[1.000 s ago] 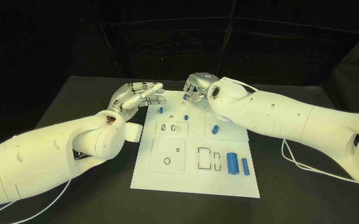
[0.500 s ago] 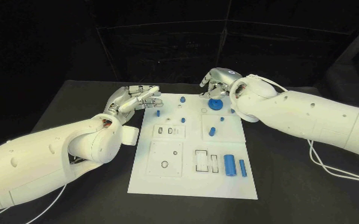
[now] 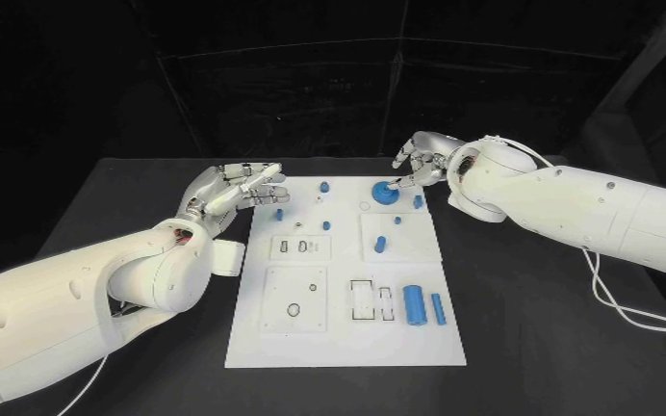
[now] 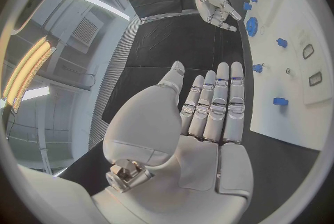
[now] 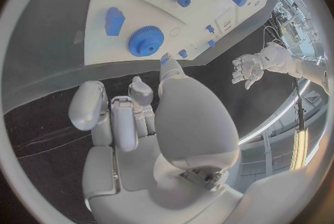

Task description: Assemble the parts on the task board

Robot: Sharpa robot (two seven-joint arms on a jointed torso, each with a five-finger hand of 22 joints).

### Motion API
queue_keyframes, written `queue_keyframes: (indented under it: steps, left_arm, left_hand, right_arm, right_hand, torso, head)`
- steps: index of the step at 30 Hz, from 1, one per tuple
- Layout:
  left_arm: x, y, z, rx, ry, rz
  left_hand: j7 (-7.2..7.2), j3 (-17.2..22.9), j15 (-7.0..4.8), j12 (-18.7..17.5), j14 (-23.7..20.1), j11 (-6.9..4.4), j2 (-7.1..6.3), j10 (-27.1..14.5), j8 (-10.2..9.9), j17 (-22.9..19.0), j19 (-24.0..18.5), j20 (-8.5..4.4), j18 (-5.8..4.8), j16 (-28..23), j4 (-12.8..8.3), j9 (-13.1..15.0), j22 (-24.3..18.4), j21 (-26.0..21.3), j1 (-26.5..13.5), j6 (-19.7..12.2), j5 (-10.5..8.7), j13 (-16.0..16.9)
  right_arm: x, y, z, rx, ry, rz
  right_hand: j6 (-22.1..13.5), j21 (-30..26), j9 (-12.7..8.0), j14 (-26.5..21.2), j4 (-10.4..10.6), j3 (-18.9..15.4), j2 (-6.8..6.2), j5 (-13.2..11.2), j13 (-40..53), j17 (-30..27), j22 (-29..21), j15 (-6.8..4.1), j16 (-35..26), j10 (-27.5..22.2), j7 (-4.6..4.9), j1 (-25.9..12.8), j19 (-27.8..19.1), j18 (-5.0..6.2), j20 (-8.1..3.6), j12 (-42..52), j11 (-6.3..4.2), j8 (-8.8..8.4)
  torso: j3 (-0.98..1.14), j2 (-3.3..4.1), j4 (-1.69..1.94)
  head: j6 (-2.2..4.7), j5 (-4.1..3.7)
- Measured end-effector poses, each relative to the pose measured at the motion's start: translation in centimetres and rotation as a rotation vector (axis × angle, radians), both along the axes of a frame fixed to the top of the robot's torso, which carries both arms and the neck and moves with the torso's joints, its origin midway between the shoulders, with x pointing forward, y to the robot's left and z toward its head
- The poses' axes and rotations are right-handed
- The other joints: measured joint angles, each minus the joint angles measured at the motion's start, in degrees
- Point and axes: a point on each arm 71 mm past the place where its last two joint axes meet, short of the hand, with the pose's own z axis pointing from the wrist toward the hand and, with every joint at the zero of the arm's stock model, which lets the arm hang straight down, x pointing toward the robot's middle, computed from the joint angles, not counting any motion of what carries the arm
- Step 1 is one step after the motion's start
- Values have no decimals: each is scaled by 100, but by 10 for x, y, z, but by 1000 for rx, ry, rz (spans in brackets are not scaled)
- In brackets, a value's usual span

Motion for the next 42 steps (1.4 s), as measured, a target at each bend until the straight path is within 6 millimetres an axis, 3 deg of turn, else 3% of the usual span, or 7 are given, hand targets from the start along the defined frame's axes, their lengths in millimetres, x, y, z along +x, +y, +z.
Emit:
queue_keyframes:
  steps: [11,14,24,42]
  left_arm:
    - [1,-1,-1,1,2,0]
    - [1,0,-1,2,2,0]
    - [2,-1,-2,2,4,0]
    - [3,2,-3,6,5,6]
  left_hand:
    - [0,0,0,0,0,0,0,0,0,-1,0,0,0,0,0,0,0,0,0,0,0,0]
    - [0,0,0,0,0,0,0,0,0,-1,0,0,0,0,0,0,0,0,0,0,0,0]
    - [0,0,0,-22,0,0,0,0,0,5,0,0,0,0,0,0,-7,0,0,0,0,0]
    - [0,-17,0,-22,0,0,0,0,0,5,0,0,0,0,-17,0,-6,0,0,0,0,0]
  right_arm:
    - [6,9,-6,-13,55,11]
    - [6,11,-7,-16,61,16]
    - [5,16,-8,-29,78,32]
    - [7,17,-14,-79,105,41]
  right_hand:
    - [-80,77,-11,-2,0,0,90,142,505,-1,149,38,93,122,5,196,22,0,22,441,42,65]
    - [-100,77,-11,-2,-18,-19,123,181,564,-1,163,38,93,122,23,253,22,-90,22,503,42,65]
    - [-99,138,-11,-2,-159,39,235,296,700,-2,237,38,134,142,23,443,34,-89,10,614,21,132]
    - [-99,163,-10,-2,-290,63,280,313,799,-3,291,38,159,162,23,580,63,-89,22,672,41,165]
  torso:
    - [-14,2,26]
    - [-14,1,26]
    - [-18,-1,25]
    - [-18,-2,23]
  head:
    - [-47,-74]
    - [-53,-74]
    - [-61,-76]
    - [-77,-91]
